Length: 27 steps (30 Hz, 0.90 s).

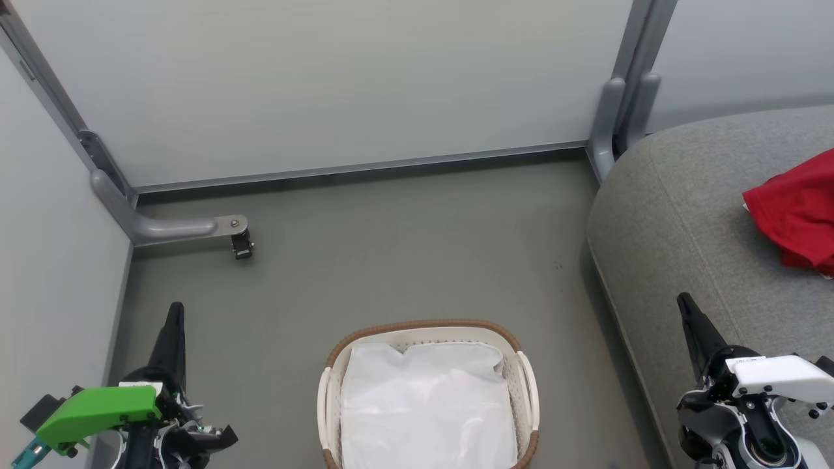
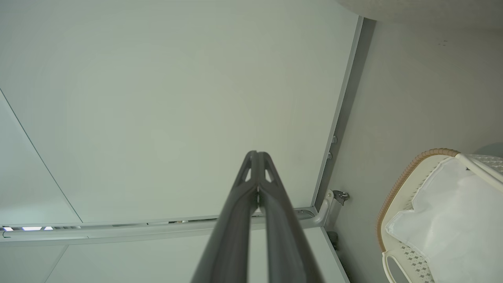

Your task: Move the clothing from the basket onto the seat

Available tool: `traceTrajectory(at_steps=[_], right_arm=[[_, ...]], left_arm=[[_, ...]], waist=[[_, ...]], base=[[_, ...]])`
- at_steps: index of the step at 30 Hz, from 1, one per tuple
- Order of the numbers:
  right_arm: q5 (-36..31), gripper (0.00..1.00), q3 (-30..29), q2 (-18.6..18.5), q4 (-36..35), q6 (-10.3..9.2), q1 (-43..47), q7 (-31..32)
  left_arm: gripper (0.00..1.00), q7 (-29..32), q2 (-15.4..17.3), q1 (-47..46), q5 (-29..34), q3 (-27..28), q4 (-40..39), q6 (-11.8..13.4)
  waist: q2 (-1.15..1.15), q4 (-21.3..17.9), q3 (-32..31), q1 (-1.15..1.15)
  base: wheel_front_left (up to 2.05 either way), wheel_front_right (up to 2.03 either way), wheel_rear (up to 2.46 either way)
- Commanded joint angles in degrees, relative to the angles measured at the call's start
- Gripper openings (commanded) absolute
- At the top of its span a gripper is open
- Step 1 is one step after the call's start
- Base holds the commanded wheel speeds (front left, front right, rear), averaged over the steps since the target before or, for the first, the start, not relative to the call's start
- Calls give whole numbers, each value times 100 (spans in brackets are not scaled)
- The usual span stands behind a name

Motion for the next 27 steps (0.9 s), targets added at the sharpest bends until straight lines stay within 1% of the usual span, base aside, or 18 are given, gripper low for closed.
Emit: traceTrajectory(at_steps=[1, 27], right_arm=[[20, 0, -10, -17, -20, -2, -37, 13], [23, 0, -6, -17, -20, -2, -36, 10]], left_arm=[[0, 25, 39, -56, -20, 13, -12, -23], [0, 25, 40, -56, -19, 12, -13, -22]], waist=[[0, 0, 0, 0], [0, 0, 0, 0]], base=[[0, 0, 0], [0, 0, 0]])
